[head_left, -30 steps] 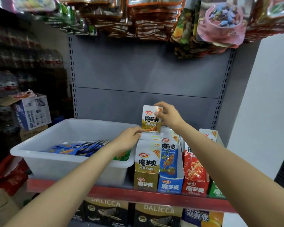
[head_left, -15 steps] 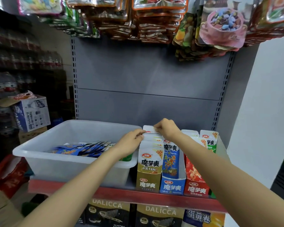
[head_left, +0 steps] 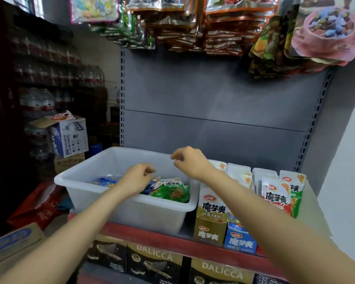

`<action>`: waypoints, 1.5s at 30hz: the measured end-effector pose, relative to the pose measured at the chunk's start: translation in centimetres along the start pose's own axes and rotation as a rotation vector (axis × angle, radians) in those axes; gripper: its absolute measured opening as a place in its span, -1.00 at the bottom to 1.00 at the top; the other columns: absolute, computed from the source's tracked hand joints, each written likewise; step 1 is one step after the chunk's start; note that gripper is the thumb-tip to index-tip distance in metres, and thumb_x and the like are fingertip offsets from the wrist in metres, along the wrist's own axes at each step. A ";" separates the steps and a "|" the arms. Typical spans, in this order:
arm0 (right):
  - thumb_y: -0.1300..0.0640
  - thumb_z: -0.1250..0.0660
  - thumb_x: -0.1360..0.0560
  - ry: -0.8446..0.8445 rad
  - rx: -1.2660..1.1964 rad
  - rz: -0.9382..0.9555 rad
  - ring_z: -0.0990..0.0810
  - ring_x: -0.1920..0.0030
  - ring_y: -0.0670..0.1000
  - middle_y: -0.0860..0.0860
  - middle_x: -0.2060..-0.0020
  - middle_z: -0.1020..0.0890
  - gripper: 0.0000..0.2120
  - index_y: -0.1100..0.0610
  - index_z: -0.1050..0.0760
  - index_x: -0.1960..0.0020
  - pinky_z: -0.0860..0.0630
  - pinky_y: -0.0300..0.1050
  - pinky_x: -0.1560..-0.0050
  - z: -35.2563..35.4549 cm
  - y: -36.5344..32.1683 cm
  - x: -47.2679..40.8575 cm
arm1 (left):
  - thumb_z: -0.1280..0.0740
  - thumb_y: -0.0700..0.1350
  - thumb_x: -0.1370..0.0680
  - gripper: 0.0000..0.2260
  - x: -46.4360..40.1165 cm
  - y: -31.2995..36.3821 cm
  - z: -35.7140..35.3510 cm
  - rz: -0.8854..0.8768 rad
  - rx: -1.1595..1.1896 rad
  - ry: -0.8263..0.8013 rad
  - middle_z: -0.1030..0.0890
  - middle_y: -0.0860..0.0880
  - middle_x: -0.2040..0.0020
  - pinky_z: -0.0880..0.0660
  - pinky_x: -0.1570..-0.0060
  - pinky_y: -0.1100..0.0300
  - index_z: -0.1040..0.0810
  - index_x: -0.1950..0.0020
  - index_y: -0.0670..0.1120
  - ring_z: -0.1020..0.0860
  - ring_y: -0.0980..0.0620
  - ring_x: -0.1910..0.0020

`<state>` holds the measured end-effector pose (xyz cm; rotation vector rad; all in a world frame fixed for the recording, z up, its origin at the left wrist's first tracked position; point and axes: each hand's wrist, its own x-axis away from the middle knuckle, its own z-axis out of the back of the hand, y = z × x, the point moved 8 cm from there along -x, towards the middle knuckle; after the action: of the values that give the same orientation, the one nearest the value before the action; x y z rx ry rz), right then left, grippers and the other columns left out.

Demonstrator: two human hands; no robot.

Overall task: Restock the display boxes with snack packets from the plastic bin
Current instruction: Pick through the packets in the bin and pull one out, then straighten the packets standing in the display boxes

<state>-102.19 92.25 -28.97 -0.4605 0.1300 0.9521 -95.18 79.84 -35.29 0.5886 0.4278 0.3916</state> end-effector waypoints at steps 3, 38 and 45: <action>0.21 -0.18 -0.57 -0.146 0.027 -0.030 -0.46 -0.26 0.19 0.19 -0.25 -0.52 -0.67 0.25 -0.45 -0.31 -0.41 -0.02 -0.23 -4.4 -2.3 -1.9 | -0.25 -0.15 -0.59 -0.75 -0.3 -3.7 1.5 0.109 -0.171 -0.078 -0.55 -0.11 -0.24 -0.37 -0.13 0.20 -0.50 -0.25 -0.15 -0.49 -0.08 -0.22; -0.08 -0.13 -0.60 -0.353 -0.732 -0.431 -0.62 -0.02 0.11 0.17 -0.04 -0.65 -0.64 0.21 -0.45 -0.14 -0.44 -0.05 -0.06 -14.0 -3.4 -8.0 | -0.22 -0.13 -0.61 -0.79 -2.0 -7.5 7.0 -0.116 -0.285 0.142 -0.59 -0.10 0.25 -0.35 0.21 0.13 -0.59 0.14 -0.15 -0.51 -0.06 0.24; 0.54 -0.17 -0.49 -0.059 -1.286 -0.438 -0.57 0.20 0.15 0.28 0.06 -0.52 -0.70 0.28 -0.41 -0.14 -0.56 0.05 0.13 -9.7 -3.2 -6.8 | -0.42 -0.02 -0.48 -0.90 0.4 -3.9 6.3 -0.194 0.141 0.192 -0.68 0.09 0.14 -0.51 -0.01 0.11 -0.69 0.08 0.00 -0.61 0.05 0.09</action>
<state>-102.66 81.30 -34.54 -1.5620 -0.6622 0.5061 -90.85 74.22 -33.02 0.6423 0.6953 0.2334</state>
